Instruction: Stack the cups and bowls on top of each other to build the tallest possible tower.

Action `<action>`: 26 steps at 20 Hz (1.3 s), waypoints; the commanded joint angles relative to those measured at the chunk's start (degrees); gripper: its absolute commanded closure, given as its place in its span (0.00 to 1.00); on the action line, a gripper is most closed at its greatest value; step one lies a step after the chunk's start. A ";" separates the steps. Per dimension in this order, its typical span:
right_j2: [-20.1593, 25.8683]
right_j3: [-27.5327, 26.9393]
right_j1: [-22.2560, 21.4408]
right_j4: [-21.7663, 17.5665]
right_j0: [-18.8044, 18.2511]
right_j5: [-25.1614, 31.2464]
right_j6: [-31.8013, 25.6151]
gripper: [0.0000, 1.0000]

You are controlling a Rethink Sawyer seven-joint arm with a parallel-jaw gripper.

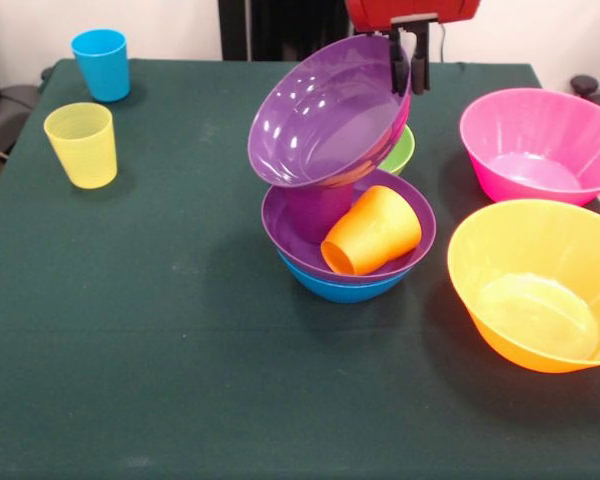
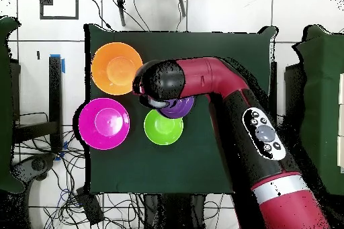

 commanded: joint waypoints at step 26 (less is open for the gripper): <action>-0.50 -2.25 4.00 -2.56 -0.56 -3.89 -4.31 1.00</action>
